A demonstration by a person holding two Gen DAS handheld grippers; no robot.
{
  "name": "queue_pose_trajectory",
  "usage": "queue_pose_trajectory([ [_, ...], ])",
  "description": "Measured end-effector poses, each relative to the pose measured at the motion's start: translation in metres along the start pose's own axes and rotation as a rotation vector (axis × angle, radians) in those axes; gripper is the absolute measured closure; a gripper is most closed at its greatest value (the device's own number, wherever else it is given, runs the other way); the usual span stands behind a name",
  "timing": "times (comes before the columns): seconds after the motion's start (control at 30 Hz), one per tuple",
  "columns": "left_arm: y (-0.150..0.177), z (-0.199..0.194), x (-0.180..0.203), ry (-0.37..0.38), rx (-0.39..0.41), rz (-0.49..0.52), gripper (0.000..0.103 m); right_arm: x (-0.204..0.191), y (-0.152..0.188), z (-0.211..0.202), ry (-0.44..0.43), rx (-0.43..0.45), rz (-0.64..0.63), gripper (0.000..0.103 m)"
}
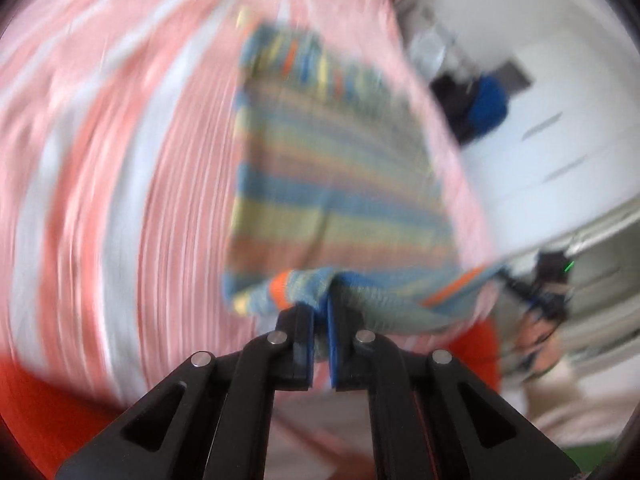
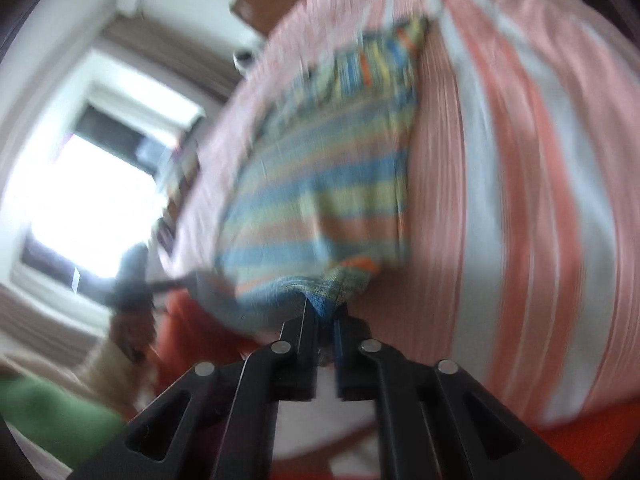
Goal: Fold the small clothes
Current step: 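Grasp the sweater hem with the left gripper while the right gripper grasps it too, then fold the held hem up onto the collar with both grippers and release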
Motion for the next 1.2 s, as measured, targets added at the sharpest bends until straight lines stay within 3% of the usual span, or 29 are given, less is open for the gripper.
queue_pose_trajectory([
  [0.07,-0.051,0.003,0.004,0.017,0.06,-0.009,0.1,0.005,-0.046,0.003,0.004,0.073,-0.001,0.097],
  [0.13,-0.095,0.013,0.003,-0.019,0.095,0.011,0.1,0.013,-0.091,0.016,0.046,0.117,-0.025,0.097],
  [0.27,-0.192,0.059,-0.009,-0.063,0.115,-0.038,0.1,0.034,-0.179,0.053,0.113,0.147,-0.06,0.097],
  [0.43,-0.257,0.13,-0.04,-0.115,0.115,-0.075,0.097,0.073,-0.279,0.105,0.186,0.165,-0.043,0.096],
  [0.47,-0.267,0.141,-0.052,-0.151,0.127,-0.113,0.091,0.083,-0.296,0.117,0.184,0.167,-0.025,0.095],
  [0.5,-0.272,0.144,-0.062,-0.184,0.136,-0.158,0.084,0.096,-0.31,0.126,0.192,0.179,0.007,0.084],
  [0.53,-0.275,0.142,-0.074,-0.19,0.156,-0.21,0.083,0.109,-0.32,0.129,0.225,0.205,0.036,0.061],
  [0.57,-0.276,0.131,-0.077,-0.15,0.193,-0.23,0.081,0.12,-0.327,0.129,0.267,0.229,0.065,0.057],
  [0.6,-0.272,0.118,-0.077,-0.115,0.221,-0.221,0.071,0.127,-0.331,0.124,0.288,0.259,0.091,0.057],
  [0.67,-0.26,0.09,-0.069,-0.139,0.258,-0.139,0.058,0.121,-0.334,0.103,0.288,0.314,0.087,0.057],
  [0.73,-0.247,0.078,-0.059,-0.147,0.256,-0.051,0.056,0.095,-0.33,0.085,0.272,0.3,0.0,0.057],
  [0.83,-0.221,0.084,-0.032,-0.051,0.134,0.022,0.052,0.048,-0.308,0.103,0.184,0.087,-0.121,0.054],
  [0.9,-0.204,0.093,-0.016,-0.013,0.091,0.057,0.037,0.032,-0.284,0.145,0.145,-0.134,-0.101,0.054],
  [0.97,-0.182,0.109,-0.008,-0.051,0.047,0.122,0.035,0.023,-0.265,0.197,0.12,-0.285,-0.042,0.054],
  [1.0,-0.169,0.117,-0.009,-0.102,0.02,0.153,0.036,0.018,-0.266,0.219,0.089,-0.316,-0.02,0.054],
  [1.07,-0.149,0.122,-0.017,-0.185,-0.016,0.157,0.04,0.006,-0.29,0.26,0.039,-0.259,0.013,0.054],
  [1.13,-0.128,0.117,-0.034,-0.238,-0.049,0.119,0.049,-0.003,-0.33,0.278,0.037,-0.07,0.042,0.054],
  [1.2,-0.116,0.098,-0.037,-0.218,-0.034,0.107,0.046,-0.003,-0.364,0.261,0.056,0.186,0.134,0.052],
])
Point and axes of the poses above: each gripper's, at about its wrist camera, not at the fingertips, and z roughly the way its jaws point, x to its right, y to its underside, the point moved 8 cm from there along z, roughly the way its jaws point, and after that the axes turned 1 degree about -z, right-handed, at the moved point
